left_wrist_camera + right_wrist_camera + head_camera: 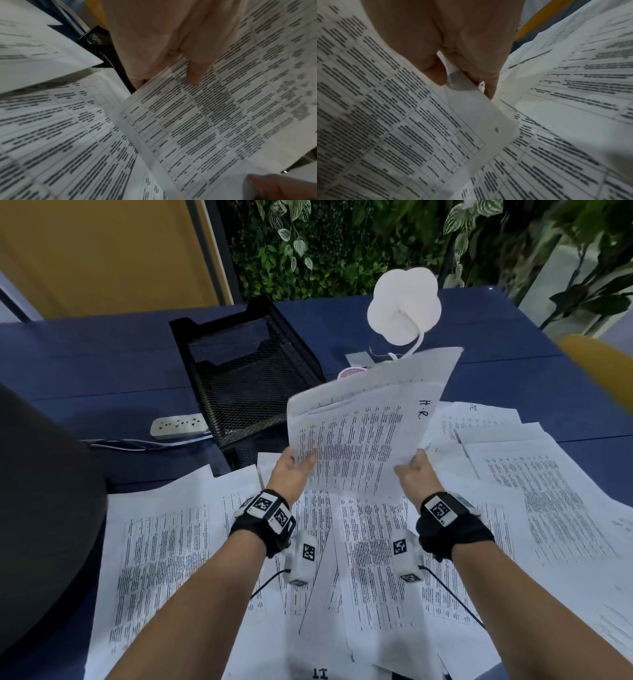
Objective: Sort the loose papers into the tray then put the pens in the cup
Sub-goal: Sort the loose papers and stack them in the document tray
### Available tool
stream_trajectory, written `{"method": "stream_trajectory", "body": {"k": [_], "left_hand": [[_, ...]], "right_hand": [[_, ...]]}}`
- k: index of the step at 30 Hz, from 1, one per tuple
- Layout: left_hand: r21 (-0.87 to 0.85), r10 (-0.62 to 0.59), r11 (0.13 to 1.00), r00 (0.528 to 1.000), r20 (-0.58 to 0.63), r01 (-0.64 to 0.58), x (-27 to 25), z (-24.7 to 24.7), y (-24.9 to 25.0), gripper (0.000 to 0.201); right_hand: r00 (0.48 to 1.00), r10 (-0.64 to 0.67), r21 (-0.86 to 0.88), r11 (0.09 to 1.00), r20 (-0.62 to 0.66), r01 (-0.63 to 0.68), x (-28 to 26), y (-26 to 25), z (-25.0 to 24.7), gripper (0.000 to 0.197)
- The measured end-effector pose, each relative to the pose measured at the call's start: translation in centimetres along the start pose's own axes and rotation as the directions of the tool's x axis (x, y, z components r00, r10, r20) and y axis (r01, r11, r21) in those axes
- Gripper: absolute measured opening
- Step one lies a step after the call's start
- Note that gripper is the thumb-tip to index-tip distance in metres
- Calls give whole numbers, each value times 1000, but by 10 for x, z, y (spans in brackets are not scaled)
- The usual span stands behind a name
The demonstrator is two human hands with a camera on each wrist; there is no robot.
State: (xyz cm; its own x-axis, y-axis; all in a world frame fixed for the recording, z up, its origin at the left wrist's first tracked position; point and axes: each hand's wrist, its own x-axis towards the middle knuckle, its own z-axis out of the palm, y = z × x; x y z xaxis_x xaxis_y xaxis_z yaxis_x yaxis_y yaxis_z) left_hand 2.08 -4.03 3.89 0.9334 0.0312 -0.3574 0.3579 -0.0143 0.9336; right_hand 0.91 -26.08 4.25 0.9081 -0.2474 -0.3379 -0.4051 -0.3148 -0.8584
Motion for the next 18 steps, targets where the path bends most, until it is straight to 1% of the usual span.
{"method": "stream_trajectory", "body": {"k": [2, 3, 4, 5, 7, 9, 10, 12, 14, 15, 16, 18], "left_hand": [[58, 6, 998, 999, -48, -4, 0, -4, -3, 64], [65, 49, 997, 997, -60, -45, 4, -7, -6, 61], [47, 99, 994, 992, -72, -96, 0, -9, 0, 55], [21, 168, 986, 981, -101, -167, 4, -13, 1, 50], [-43, 245, 966, 957, -156, -254, 4, -21, 15, 42], [-62, 277, 953, 937, -213, -295, 8, -32, 32, 40], [-43, 268, 957, 930, -250, -287, 10, -38, 42, 42], [22, 265, 961, 898, -352, -275, 14, -52, 55, 41], [84, 317, 946, 845, -430, -312, 13, -66, 69, 43], [123, 349, 936, 827, -442, -329, 13, -74, 74, 48], [171, 376, 927, 821, -429, -335, 13, -80, 79, 51], [352, 412, 892, 832, -371, -285, 18, -92, 81, 48]], "right_hand": [[1000, -29, -29, 999, 8, 29, -2, 4, 0, 22], [998, -65, -10, 998, -7, 65, -1, 5, -1, 19], [996, -89, 36, 995, -7, 89, -2, 3, -2, 11], [994, -107, 85, 991, 15, 105, -1, -1, -2, 6], [985, -106, 144, 986, 139, 85, -1, -12, 2, 11], [962, -78, 161, 986, 262, 36, -1, -31, 8, 13], [957, -85, 163, 986, 278, 41, -1, -40, 12, 15], [960, -140, 163, 981, 244, 102, 5, -58, 22, 16], [960, -201, 184, 969, 198, 165, 14, -75, 35, 22], [955, -219, 186, 966, 200, 182, 20, -84, 42, 24], [951, -229, 182, 964, 206, 193, 26, -93, 49, 26], [944, -227, 145, 970, 238, 197, 38, -107, 62, 29]]}}
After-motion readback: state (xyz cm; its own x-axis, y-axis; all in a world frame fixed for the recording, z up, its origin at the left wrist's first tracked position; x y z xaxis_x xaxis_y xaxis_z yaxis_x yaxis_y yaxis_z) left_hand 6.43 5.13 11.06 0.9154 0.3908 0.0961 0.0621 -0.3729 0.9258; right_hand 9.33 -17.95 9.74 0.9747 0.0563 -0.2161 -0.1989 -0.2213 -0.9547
